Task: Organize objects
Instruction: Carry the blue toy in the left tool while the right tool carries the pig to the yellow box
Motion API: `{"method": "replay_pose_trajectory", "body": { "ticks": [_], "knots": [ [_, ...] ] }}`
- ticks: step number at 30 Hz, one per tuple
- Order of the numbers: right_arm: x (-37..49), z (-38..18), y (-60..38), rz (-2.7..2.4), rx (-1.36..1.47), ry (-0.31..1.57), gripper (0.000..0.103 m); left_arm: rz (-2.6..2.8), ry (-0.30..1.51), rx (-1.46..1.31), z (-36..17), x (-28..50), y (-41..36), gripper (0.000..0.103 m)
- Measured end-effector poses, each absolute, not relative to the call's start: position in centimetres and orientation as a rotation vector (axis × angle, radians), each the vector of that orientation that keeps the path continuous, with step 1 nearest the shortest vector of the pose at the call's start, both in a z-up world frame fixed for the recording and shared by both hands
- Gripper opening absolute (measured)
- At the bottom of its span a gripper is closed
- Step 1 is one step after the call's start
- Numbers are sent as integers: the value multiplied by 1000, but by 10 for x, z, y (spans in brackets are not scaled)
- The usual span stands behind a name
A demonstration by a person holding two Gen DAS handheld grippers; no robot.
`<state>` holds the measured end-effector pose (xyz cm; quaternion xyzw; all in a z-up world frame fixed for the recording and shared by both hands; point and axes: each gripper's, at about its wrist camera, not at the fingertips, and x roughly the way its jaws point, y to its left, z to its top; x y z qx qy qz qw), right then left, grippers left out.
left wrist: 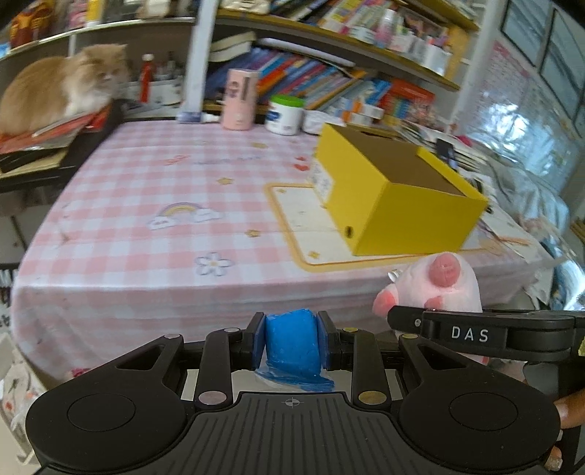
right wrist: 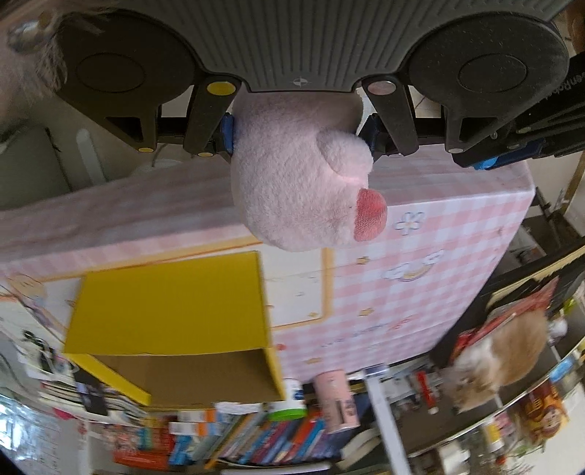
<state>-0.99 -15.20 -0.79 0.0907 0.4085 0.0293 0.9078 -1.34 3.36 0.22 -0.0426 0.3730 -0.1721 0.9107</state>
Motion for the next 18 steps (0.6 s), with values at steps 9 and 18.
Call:
{"method": "replay_pose_trajectory", "body": {
  "ticks": [9,18],
  "knots": [
    [-29,-8,-203,-70,228,840,59,-488,785,-39,0,-4,-21,27],
    [-25,-5,-243,-136,262,840,59,-530,786,-5,3,11,-59,27]
  ]
}}
